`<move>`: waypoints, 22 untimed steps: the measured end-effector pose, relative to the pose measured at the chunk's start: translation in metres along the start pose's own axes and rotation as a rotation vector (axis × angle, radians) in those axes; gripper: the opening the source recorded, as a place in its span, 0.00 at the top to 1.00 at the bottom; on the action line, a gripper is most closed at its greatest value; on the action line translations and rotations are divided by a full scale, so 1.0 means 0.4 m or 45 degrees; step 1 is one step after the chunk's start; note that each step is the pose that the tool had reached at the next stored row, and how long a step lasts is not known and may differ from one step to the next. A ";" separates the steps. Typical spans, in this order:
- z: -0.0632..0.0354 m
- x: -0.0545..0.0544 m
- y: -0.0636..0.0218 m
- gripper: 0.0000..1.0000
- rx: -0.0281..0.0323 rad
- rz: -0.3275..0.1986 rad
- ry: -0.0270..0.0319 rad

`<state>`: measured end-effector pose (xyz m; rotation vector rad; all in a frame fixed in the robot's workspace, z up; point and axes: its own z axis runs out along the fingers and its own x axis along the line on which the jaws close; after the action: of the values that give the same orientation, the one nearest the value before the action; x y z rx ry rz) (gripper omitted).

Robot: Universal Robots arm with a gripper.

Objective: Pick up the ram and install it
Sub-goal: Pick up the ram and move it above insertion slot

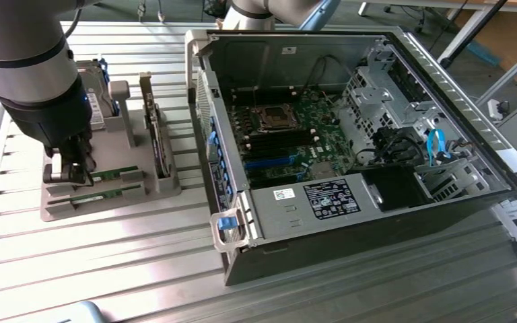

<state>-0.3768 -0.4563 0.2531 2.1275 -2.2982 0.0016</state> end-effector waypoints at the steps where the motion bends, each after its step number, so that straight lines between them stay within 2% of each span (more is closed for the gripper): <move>1: 0.001 0.000 0.000 0.64 0.0000 -0.001 0.0003; 22: 0.021 0.002 -0.002 0.64 0.0003 -0.010 0.0028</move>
<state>-0.3760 -0.4573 0.2449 2.1354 -2.2889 0.0041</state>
